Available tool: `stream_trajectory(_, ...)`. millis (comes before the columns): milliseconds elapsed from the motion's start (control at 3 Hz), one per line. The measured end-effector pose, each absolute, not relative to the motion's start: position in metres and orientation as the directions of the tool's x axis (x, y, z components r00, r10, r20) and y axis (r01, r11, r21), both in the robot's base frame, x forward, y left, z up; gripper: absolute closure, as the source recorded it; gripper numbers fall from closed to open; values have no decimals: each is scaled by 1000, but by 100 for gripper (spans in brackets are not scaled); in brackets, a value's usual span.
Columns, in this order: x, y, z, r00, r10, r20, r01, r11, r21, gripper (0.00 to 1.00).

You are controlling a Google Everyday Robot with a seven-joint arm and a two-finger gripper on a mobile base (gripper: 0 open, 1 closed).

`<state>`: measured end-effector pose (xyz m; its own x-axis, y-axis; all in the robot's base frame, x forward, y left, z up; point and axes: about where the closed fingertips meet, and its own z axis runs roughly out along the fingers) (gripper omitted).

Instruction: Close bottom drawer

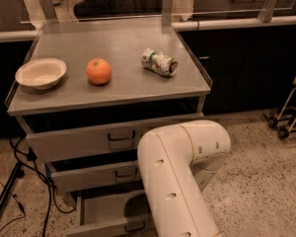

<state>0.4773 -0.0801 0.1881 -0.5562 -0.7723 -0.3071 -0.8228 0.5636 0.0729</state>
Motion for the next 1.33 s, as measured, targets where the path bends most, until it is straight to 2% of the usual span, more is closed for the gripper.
stream_trajectory(1000,477,-80,188,-556,-772,-307,-823,564,73,11)
stream_trajectory(1333,477,-80,188,-556,-772,-307,-823,564,73,0)
